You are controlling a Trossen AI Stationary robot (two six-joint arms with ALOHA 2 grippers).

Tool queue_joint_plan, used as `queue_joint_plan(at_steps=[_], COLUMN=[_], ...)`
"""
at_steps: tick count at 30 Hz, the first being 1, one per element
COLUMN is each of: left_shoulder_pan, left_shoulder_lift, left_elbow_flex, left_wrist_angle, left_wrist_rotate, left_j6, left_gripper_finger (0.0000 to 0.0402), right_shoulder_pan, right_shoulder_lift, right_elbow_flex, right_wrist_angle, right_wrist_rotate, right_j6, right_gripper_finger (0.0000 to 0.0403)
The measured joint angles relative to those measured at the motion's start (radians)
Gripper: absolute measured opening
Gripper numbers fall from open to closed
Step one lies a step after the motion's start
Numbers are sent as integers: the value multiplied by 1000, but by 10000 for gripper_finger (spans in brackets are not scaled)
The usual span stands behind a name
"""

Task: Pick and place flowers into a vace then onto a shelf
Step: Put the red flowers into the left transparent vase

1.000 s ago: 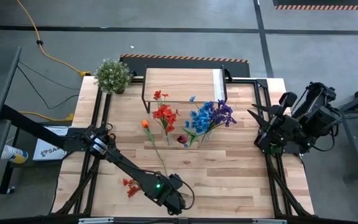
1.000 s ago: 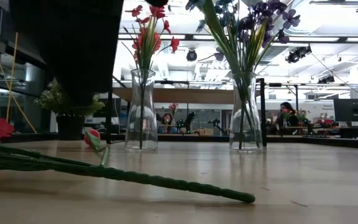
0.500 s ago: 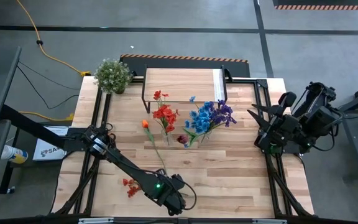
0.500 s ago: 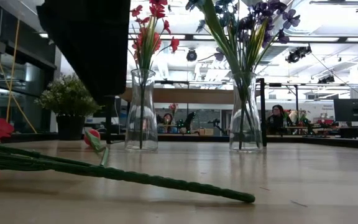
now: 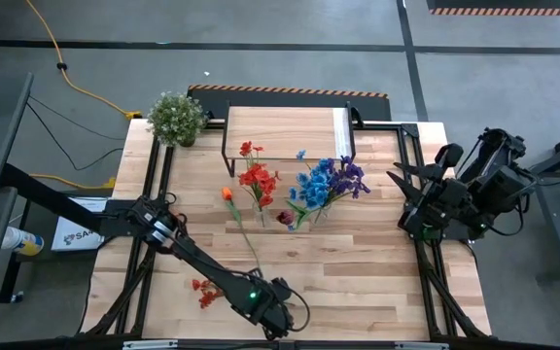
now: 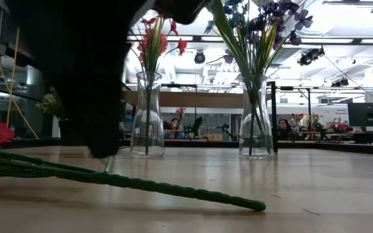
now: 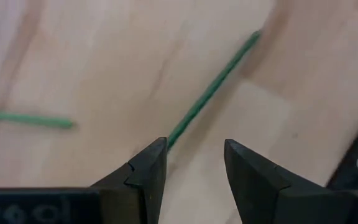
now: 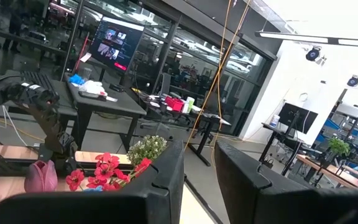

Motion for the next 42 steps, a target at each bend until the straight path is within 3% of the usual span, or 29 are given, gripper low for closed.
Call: queue_joint_plan(at_steps=[24, 29, 36, 42], left_shoulder_pan=[0, 0, 0, 1], left_shoulder_lift=[0, 1, 8, 9], left_elbow_flex=[-92, -92, -93, -93], left_wrist_angle=[16, 30, 67, 66], left_wrist_rotate=[19, 19, 33, 50], left_j6=[143, 163, 146, 97], left_gripper_finger=[188, 144, 37, 35], right_shoulder_pan=[0, 0, 0, 0], right_shoulder_lift=[0, 0, 0, 0], right_elbow_flex=[0, 0, 0, 0], right_wrist_angle=[-48, -48, -52, -53], right_wrist_rotate=[-3, -3, -4, -20], right_j6=[131, 158, 179, 184], right_gripper_finger=[83, 83, 83, 83])
